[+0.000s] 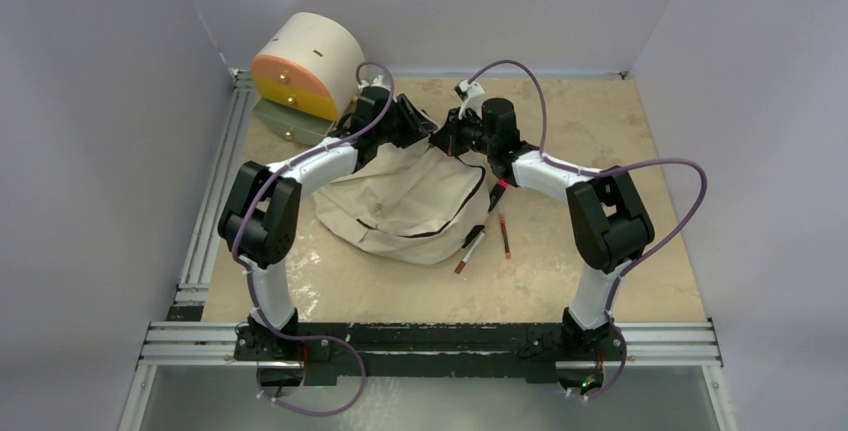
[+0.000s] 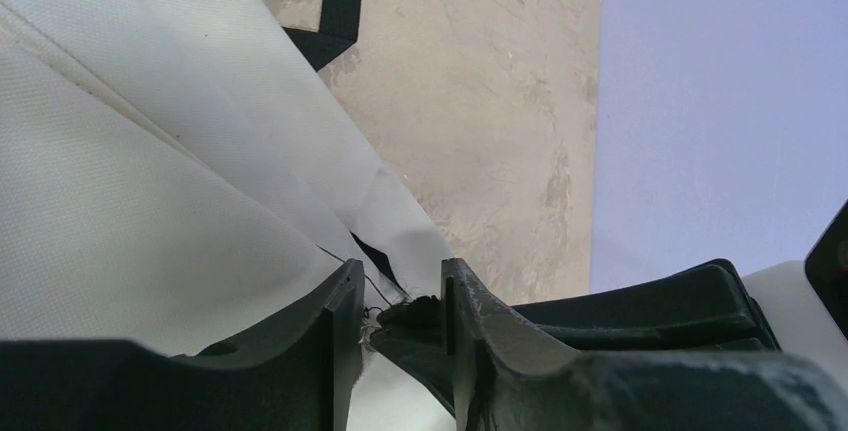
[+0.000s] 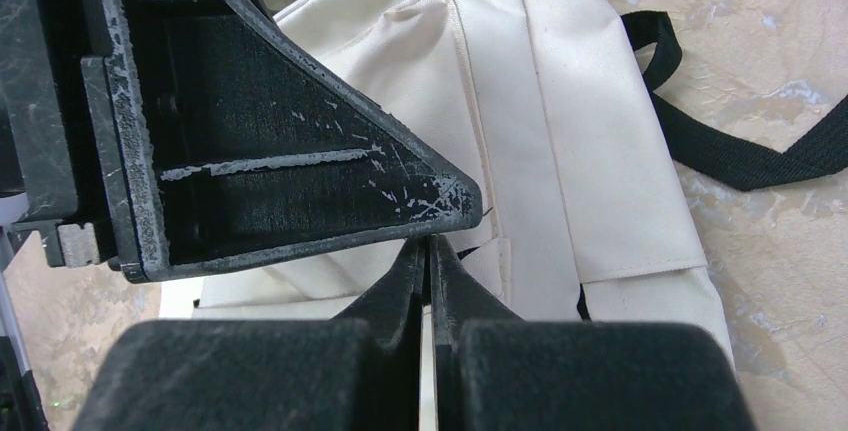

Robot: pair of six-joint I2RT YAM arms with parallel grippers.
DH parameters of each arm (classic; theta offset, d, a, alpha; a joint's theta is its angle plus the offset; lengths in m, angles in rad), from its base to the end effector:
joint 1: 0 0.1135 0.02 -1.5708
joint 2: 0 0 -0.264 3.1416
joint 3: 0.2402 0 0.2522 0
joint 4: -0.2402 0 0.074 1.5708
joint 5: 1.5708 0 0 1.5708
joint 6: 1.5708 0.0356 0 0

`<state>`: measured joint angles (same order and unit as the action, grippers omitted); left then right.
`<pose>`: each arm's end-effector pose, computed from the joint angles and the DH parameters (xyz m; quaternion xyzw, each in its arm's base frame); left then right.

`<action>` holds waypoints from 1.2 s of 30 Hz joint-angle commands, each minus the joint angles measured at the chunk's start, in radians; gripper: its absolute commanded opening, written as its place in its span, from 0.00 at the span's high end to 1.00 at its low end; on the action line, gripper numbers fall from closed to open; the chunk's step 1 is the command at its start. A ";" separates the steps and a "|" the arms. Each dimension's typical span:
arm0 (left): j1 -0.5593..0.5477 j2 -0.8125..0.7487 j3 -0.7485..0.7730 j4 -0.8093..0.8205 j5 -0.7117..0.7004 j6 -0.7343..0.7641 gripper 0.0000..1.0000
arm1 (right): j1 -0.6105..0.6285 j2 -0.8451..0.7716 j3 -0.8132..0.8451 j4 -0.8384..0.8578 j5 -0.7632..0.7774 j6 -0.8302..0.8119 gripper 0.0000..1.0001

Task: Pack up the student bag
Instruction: Unzip the student bag at the center of the board.

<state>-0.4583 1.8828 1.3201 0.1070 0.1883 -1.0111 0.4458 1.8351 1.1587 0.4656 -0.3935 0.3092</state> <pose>0.3899 -0.1998 0.2369 -0.1827 0.8263 -0.4123 0.3374 0.3749 0.1943 0.2394 -0.1747 0.7524 0.3686 0.5172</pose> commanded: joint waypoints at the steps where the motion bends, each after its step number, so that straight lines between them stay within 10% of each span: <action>1: 0.001 -0.010 0.015 0.071 0.035 -0.006 0.70 | 0.000 -0.019 0.039 0.042 -0.028 -0.006 1.00; 7: 0.001 -0.011 0.001 0.107 0.065 -0.006 1.00 | -0.001 -0.009 0.042 0.039 -0.019 -0.004 1.00; 21: 0.001 -0.038 -0.013 0.113 0.048 0.003 1.00 | -0.001 0.008 0.034 0.025 0.006 -0.001 0.66; 36: 0.001 -0.051 -0.014 0.101 0.029 0.011 1.00 | -0.001 0.041 0.035 0.023 0.018 0.018 0.88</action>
<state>-0.4583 1.8828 1.3106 0.1677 0.2272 -1.0111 0.4454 1.8755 1.1610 0.4622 -0.3836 0.3214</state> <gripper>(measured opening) 0.012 0.168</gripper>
